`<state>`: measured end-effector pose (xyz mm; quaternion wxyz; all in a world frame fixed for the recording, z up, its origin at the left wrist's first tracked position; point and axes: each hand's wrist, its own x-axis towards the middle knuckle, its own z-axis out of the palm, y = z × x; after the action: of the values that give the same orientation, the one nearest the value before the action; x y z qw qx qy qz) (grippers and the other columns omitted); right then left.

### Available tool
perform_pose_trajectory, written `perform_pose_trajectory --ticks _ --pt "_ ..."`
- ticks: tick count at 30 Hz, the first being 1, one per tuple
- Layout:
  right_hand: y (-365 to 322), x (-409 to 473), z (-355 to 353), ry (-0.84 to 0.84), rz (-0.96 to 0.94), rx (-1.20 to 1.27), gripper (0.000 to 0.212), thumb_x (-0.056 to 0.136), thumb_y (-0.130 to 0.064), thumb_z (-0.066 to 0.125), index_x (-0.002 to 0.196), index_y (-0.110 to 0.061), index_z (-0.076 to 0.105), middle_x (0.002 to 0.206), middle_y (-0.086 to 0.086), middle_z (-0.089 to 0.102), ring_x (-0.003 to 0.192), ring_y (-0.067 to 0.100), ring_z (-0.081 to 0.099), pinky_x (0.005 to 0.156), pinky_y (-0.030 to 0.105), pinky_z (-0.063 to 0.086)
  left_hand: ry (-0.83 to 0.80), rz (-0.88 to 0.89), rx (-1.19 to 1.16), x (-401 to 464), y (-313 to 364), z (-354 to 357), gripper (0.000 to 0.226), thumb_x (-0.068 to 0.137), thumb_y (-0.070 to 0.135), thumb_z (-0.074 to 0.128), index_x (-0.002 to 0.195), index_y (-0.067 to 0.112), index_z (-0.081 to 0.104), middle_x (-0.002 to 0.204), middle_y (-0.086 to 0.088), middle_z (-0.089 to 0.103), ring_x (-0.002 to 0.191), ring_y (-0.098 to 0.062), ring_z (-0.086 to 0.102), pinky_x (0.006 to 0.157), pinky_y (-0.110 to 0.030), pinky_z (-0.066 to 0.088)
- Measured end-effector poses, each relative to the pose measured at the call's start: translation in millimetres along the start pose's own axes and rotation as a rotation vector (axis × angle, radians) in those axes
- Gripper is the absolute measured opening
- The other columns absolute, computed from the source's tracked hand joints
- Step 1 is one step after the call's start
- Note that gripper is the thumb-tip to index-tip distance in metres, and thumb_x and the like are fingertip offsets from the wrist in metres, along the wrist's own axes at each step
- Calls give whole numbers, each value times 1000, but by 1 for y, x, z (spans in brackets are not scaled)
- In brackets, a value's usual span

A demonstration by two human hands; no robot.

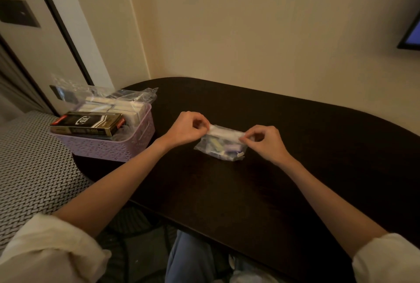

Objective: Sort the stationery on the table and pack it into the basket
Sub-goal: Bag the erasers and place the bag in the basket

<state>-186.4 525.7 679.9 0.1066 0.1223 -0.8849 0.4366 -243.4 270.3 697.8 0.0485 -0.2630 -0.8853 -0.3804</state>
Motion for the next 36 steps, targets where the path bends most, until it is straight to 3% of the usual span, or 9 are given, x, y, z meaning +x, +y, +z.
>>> perform_pose_trajectory --ticks 3,6,9,11,16,24,30,33,36 --pt "2 5 4 3 79 17 17 78 -15 77 87 -18 63 84 -2 63 74 9 60 64 20 49 3 16 46 4 4 2 9 82 19 73 89 22 69 92 4 69 84 -5 64 73 -18 54" --pt "2 9 5 -59 122 65 28 81 -15 75 104 -18 59 87 2 62 75 12 59 67 26 50 -26 -31 23 6 2 1 19 77 18 78 90 21 64 93 5 66 85 -7 63 73 -20 53" --pt "0 10 5 -153 94 -1 9 86 -16 69 91 -23 65 80 0 63 69 8 58 65 27 48 -12 -92 -51 5 -4 1 28 76 14 78 96 19 59 93 3 63 84 -8 64 74 -21 54" --pt "-2 11 6 -155 102 -62 8 89 -17 66 82 -21 63 80 0 62 69 8 56 64 25 44 -30 -127 -60 2 -6 1 26 78 13 77 99 19 62 93 3 65 86 -9 64 77 -24 54" --pt "-18 9 10 -121 127 -53 7 98 -17 51 92 -14 49 84 -1 57 74 9 56 63 20 42 -18 -101 25 -4 0 -1 5 90 16 64 95 17 65 92 4 62 87 -10 60 75 -22 48" --pt "-48 20 24 5 8 -99 7 101 -20 44 96 -15 44 84 3 62 74 18 63 65 38 53 234 -2 48 -24 19 -21 3 94 12 58 93 12 55 80 -1 61 72 -12 61 65 -19 49" --pt "-91 48 38 97 -163 -68 8 101 -22 43 99 -14 43 80 1 61 67 16 63 57 36 53 478 31 51 -43 30 -66 7 92 13 60 88 15 55 69 6 59 61 -8 57 60 -20 47" --pt "-119 69 51 94 -265 -110 7 102 -23 42 101 -15 42 82 -1 61 67 15 63 50 28 48 608 26 48 -53 34 -93 8 91 10 62 88 14 56 72 5 58 65 -12 58 62 -23 48" --pt "-146 91 65 78 -381 -217 10 102 -27 43 103 -17 46 86 -2 61 71 14 59 55 28 46 734 -1 20 -67 29 -119 13 88 8 65 86 14 55 68 5 58 60 -16 62 59 -31 51"
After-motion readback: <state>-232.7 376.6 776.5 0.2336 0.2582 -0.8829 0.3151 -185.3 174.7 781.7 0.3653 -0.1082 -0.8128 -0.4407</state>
